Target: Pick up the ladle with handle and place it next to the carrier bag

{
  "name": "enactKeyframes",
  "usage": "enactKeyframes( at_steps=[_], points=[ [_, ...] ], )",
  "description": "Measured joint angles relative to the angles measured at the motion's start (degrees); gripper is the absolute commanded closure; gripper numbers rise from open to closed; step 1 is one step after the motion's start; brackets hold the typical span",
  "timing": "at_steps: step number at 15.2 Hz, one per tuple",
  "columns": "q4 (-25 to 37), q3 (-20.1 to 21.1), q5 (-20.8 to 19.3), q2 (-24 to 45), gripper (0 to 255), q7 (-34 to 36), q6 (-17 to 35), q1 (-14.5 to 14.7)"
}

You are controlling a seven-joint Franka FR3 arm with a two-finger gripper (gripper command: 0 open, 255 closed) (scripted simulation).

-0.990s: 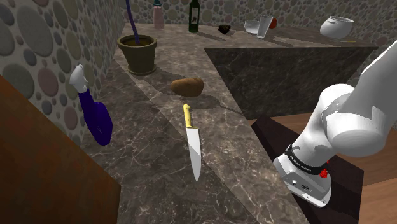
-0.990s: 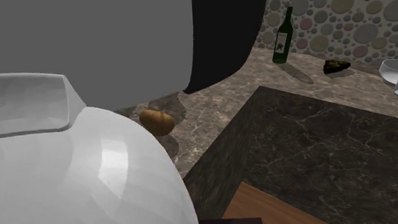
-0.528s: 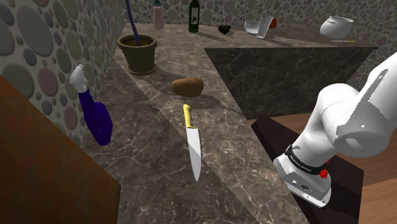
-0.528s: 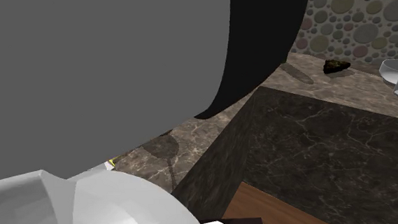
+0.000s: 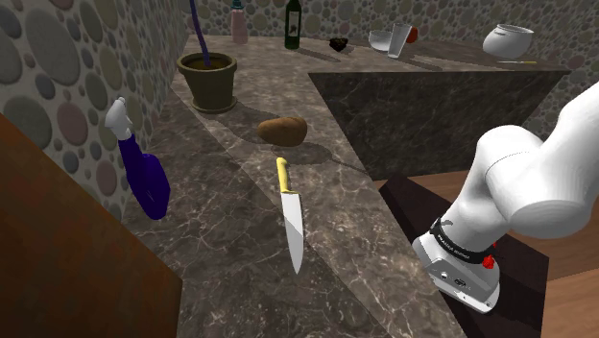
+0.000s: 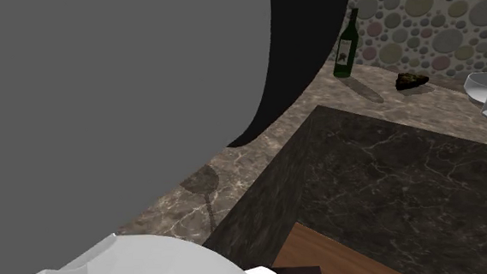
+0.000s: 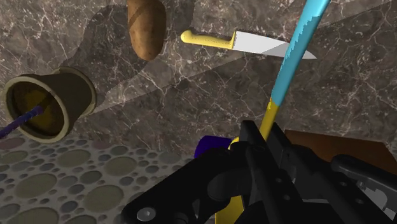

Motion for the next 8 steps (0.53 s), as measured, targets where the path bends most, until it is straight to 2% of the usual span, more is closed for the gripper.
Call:
enactKeyframes(
  at_steps=[1, 8],
  points=[
    [-1.20, 0.84, 0.28, -0.87, 255, 1.35, 0.22, 0.42],
    [2.70, 8.84, 0.75, 1.03, 255, 12.09, -2.89, 3.26]
  ],
)
